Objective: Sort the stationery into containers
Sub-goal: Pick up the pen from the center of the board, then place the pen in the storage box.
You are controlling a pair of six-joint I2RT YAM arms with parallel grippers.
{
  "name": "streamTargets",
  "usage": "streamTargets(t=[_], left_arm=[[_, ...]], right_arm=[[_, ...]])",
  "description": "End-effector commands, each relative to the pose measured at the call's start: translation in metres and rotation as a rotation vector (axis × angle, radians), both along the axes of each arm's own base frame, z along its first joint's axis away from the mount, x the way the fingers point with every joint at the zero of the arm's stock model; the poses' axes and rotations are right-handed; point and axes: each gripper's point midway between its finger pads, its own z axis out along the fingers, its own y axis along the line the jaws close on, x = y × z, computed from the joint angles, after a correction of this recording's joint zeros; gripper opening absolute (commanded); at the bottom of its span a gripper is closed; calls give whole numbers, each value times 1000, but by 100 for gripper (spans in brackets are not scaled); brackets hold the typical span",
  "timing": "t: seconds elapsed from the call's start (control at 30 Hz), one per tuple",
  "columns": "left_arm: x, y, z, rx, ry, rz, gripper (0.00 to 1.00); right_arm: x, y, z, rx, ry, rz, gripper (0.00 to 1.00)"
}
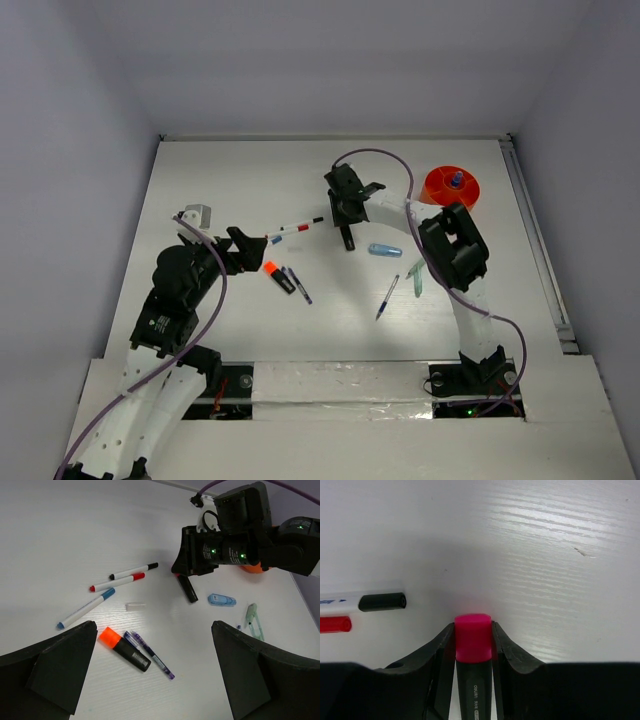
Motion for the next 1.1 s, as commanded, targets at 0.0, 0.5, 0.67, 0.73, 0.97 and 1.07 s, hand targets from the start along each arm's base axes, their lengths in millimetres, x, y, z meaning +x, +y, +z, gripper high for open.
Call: streamTargets(t=[0.0,0.5,0.67,0.73,0.97,1.07], left_arm=[[4,8,18,-20,-40,55,99],[0,2,25,-28,-73,11,99],[-5,-6,27,-29,-89,-38,99],[-5,-5,28,-28,-91,-38,99],[-9,-9,29,-28,-98,-57,99],[-10,-11,29,-27,-100,-66,99]], right_arm=[[14,29,42,159,-101,9,8],[-2,-205,292,362,-829,-553,6],[-18,-305,280,271,-881,-817,7],[-15,-318,267,232,-876,-860,7],[-9,-367,250,118,-884,-1007,6],[-6,-378,254,77,-923,-1031,7]])
